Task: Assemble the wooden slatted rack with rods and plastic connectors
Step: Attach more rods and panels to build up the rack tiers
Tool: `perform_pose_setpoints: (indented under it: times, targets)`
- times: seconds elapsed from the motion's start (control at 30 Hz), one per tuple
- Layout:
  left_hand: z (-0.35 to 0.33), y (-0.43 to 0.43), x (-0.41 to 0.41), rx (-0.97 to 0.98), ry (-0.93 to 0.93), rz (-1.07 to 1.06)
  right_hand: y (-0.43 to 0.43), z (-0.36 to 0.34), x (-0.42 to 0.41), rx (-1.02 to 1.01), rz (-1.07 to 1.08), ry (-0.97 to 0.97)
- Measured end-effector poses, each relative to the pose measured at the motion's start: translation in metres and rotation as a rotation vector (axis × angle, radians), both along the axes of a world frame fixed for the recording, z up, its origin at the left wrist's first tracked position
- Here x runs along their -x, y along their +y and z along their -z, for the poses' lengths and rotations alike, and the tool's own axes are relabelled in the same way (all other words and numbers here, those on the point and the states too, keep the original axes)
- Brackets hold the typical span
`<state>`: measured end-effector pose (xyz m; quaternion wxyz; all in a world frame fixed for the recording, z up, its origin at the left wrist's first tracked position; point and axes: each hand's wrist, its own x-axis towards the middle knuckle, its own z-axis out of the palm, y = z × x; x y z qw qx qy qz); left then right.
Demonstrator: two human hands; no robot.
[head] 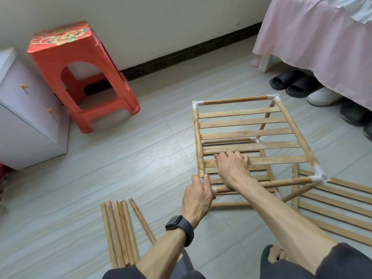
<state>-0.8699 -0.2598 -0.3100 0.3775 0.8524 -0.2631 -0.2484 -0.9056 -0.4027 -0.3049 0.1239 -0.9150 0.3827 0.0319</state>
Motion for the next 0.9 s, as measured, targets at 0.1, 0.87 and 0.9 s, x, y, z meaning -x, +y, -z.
perform_pose_setpoints:
  times: [0.1, 0.87, 0.9]
  targets:
    - [0.001, -0.003, 0.005, -0.008, -0.002, 0.017, -0.002, 0.000, 0.001, 0.014, 0.011, -0.003]
    - [-0.001, -0.020, 0.013, -0.038, 0.005, -0.062, -0.001, -0.001, -0.005, 0.092, 0.015, 0.046]
    - [0.000, -0.021, 0.013, -0.038, 0.009, -0.062, -0.002, -0.001, -0.005, 0.090, 0.016, 0.048]
